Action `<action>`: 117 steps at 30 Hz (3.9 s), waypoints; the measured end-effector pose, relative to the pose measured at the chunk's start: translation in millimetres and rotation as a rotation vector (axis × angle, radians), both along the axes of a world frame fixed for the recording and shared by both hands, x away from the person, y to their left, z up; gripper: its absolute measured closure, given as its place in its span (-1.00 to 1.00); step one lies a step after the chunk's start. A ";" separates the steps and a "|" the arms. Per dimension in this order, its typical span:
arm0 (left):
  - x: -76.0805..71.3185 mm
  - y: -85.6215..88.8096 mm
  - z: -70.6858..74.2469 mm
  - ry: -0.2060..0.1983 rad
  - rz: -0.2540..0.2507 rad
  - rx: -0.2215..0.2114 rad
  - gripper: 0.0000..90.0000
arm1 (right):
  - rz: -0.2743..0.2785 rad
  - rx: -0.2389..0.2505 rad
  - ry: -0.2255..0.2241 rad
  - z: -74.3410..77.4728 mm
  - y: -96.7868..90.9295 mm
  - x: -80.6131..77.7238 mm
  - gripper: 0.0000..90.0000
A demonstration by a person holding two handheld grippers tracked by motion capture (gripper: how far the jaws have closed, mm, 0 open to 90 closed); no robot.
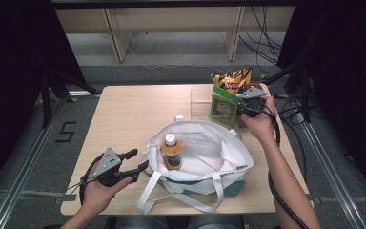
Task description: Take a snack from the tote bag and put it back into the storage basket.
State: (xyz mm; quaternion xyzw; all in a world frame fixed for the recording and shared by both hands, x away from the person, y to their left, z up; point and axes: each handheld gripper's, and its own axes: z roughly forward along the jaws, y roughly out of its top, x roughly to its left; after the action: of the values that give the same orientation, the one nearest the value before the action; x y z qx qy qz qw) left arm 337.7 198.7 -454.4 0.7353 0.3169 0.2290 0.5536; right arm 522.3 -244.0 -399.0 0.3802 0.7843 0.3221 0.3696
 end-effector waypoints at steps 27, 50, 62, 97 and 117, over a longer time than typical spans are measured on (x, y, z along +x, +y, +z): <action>0.0 -0.4 0.6 -0.008 0.000 -0.023 -0.14 | -0.013 0.174 -0.038 17.7 5.4 -23.9 0.20; -1.7 -1.1 2.5 -0.015 0.002 -0.013 -0.14 | 0.081 0.279 -0.050 28.2 14.2 -62.3 0.07; -1.5 -0.4 2.7 -0.014 0.004 -0.014 -0.14 | 0.122 0.331 -0.018 25.2 31.8 -87.4 0.06; -0.5 1.1 4.3 -0.029 0.004 -0.035 -0.15 | 0.250 0.361 0.045 19.7 60.0 -114.2 0.01; -3.3 -3.8 4.1 -0.026 -0.011 -0.030 -0.15 | 0.308 0.396 0.066 15.6 73.5 -119.9 -0.01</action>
State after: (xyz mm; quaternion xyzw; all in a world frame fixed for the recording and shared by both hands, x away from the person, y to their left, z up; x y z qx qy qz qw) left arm 334.3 194.8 -450.3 0.7257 0.3088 0.2307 0.5699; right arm 402.4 -170.5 -383.4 0.3314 0.7664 0.5093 0.2084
